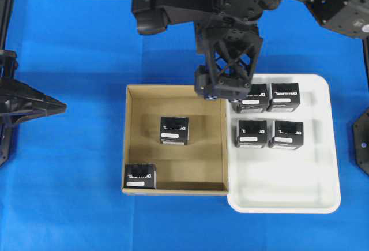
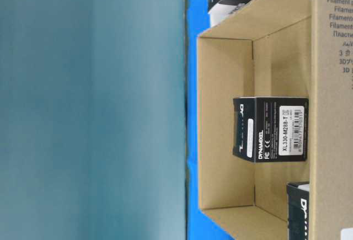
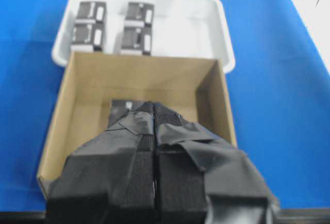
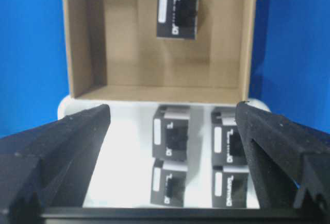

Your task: Pick the box from inside the cardboard box.

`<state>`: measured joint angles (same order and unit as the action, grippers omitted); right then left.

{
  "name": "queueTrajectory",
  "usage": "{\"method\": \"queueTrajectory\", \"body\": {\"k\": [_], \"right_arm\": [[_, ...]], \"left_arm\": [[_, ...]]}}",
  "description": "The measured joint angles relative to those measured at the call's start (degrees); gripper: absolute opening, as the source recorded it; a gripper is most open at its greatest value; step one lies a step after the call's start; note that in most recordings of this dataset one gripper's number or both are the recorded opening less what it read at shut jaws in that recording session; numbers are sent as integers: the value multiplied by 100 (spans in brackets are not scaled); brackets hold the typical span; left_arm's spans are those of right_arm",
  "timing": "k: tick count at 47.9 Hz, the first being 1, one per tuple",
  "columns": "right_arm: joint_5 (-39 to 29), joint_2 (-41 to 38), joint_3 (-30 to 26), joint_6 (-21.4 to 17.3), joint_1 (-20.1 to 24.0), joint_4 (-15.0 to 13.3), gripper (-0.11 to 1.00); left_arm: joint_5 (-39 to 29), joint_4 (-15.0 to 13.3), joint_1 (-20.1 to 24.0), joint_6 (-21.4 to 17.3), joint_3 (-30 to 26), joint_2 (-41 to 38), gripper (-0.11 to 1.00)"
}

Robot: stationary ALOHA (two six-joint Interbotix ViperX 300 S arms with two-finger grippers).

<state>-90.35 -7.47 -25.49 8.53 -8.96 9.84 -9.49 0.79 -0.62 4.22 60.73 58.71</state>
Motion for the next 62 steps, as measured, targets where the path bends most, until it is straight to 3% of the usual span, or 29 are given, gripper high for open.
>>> {"method": "queueTrajectory", "body": {"k": [8,24,32,62], "right_arm": [[185,0,281,0,18,-18,99],[1925,0,1802,-18,105,9,99],[2470,-237,2338,-18,167,70,99],[3120,-1213,2382,9,202,281,99]], "left_arm": [[-18,0,9,9,-44,44,-7],[-141,0,-18,9,-62,53,-7],[-167,0,-18,0,-62,53,-7],[-167,0,-18,-9,-70,53,-7]]}}
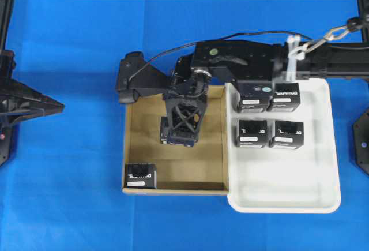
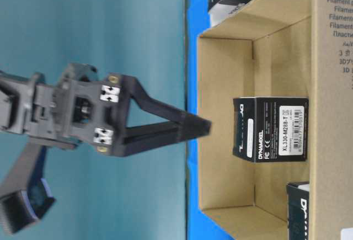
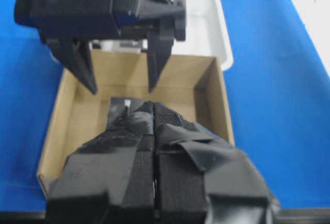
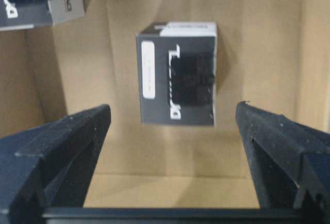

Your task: Pick the box from inside the cardboard box.

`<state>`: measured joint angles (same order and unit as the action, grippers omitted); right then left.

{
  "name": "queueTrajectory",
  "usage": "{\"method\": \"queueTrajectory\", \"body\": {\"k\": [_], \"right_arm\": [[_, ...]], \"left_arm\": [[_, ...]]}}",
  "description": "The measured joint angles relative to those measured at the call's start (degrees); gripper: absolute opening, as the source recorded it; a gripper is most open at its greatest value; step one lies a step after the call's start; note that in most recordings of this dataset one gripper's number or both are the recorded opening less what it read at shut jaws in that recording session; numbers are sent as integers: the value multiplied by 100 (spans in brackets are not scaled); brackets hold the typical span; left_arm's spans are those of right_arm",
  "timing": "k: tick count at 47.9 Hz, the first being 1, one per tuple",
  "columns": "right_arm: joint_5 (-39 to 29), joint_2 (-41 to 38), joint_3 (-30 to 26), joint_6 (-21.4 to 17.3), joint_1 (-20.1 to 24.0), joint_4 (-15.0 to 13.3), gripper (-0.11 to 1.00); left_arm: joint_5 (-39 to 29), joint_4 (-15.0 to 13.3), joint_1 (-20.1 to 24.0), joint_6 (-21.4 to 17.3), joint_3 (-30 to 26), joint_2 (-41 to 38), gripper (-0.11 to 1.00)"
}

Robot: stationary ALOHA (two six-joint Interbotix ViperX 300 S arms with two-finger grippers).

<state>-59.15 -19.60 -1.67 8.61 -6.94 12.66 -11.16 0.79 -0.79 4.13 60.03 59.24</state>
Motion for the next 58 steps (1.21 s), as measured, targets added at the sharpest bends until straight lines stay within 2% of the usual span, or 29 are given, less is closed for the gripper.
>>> {"method": "queueTrajectory", "body": {"k": [20,32,46,58], "right_arm": [[185,-325,18,26,62,26,99],[378,-571,114,229,88,26,99],[738,-721,202,229,88,26,99],[773,-712,325,211,114,26,97]], "left_arm": [[0,0,0,0,9,0,-7],[0,0,0,-9,0,0,-7],[0,0,0,0,9,-9,-7],[0,0,0,0,9,0,-7]]}}
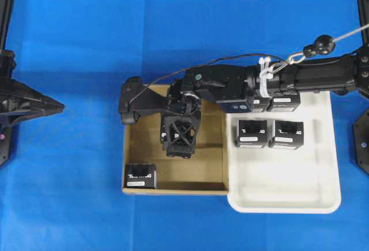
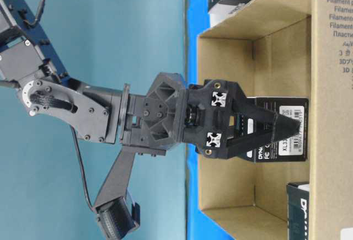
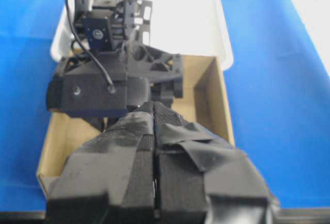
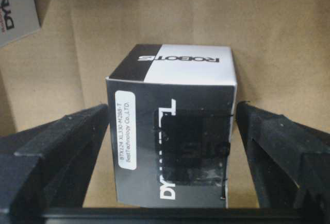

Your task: Pick the box from inside the cardboard box.

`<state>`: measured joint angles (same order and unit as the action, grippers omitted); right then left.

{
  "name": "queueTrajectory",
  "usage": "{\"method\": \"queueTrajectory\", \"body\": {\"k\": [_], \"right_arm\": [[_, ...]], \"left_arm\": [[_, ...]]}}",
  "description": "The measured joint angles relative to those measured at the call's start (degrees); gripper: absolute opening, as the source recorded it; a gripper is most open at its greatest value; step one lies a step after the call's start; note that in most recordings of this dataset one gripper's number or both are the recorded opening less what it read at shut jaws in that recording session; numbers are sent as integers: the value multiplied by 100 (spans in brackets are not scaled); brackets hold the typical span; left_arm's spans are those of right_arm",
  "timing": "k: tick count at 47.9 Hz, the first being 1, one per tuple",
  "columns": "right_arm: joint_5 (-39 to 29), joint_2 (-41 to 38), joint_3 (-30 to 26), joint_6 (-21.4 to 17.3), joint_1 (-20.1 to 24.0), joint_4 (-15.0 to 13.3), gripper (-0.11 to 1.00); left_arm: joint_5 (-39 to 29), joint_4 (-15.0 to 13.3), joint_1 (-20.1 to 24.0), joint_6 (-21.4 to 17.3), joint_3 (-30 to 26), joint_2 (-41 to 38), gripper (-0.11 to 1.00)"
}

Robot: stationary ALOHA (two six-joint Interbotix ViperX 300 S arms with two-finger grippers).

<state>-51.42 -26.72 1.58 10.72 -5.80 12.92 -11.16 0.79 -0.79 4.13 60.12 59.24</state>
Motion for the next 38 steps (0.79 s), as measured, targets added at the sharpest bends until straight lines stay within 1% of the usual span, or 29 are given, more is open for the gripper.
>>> {"method": "queueTrajectory", "body": {"k": [1,3,8,9,21,26,31,38], "right_arm": [[0,0,0,0,0,0,95],[0,0,0,0,9,-9,88],[26,9,0,18,35,-9,64],[26,18,0,9,53,-9,62],[114,114,-9,-26,141,-9,62],[-35,264,-53,-105,132,0,62],[-378,562,-167,-193,88,0,62],[-1125,1204,-475,-211,-88,-9,62]], "left_arm": [[0,0,0,0,0,-9,-7],[0,9,0,0,0,-9,-7],[0,0,-9,0,0,0,-7],[0,0,-9,0,0,0,-7],[0,0,-9,-53,-9,0,-7],[0,0,-9,-53,-9,-9,-7],[0,0,-9,-53,0,-9,-7],[0,0,-9,-35,0,-9,-7]]}}
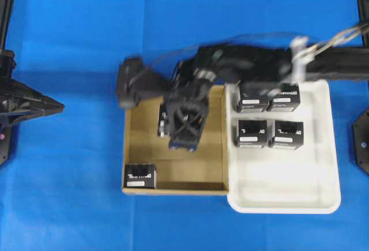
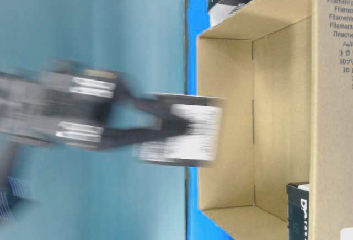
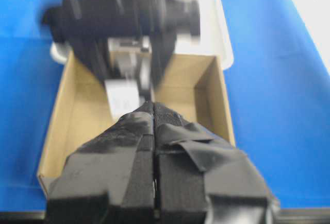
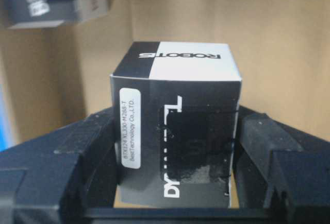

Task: Pick the box from inside the cardboard box.
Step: 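Lift the gripped box out of the cardboard box toward the tray, then lower the box into the white tray's lower-left area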

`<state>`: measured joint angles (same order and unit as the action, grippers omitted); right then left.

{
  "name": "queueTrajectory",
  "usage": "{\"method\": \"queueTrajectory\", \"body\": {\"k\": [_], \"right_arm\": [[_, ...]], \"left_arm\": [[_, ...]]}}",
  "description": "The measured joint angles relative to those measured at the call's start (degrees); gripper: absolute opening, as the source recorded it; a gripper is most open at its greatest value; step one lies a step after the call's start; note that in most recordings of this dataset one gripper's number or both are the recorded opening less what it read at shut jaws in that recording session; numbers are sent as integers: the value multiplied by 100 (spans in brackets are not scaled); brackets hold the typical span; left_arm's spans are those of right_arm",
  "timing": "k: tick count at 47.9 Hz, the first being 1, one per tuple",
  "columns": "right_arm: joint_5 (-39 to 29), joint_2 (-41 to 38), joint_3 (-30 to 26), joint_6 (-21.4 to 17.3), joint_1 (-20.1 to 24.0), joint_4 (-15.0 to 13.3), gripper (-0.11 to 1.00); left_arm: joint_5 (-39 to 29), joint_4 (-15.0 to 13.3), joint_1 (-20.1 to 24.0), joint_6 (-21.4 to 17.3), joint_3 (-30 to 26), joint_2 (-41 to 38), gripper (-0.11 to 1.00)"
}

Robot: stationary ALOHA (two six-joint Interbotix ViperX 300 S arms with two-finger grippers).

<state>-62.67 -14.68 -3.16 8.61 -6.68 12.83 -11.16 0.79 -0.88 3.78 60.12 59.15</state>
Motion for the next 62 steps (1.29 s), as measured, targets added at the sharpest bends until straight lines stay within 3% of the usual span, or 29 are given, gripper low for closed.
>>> {"method": "queueTrajectory", "body": {"k": [8,18,30,39,48,62], "right_arm": [[-958,615,-466,-18,-229,-9,62],[-1898,1037,-1072,-167,-211,-62,62],[-2865,1318,-1731,-448,-211,-439,62],[-3173,1652,-1995,-615,-193,-606,62],[-3208,1969,-1714,-826,-44,-624,62],[-2733,2681,-185,-1187,457,-624,62]], "left_arm": [[0,9,9,18,-9,0,-7],[0,0,0,26,-9,0,-7],[0,0,-9,26,-18,18,-7],[0,0,-9,26,-26,18,-7],[-97,9,-9,26,-26,18,-7],[-281,0,-35,53,-18,26,-7]]}}
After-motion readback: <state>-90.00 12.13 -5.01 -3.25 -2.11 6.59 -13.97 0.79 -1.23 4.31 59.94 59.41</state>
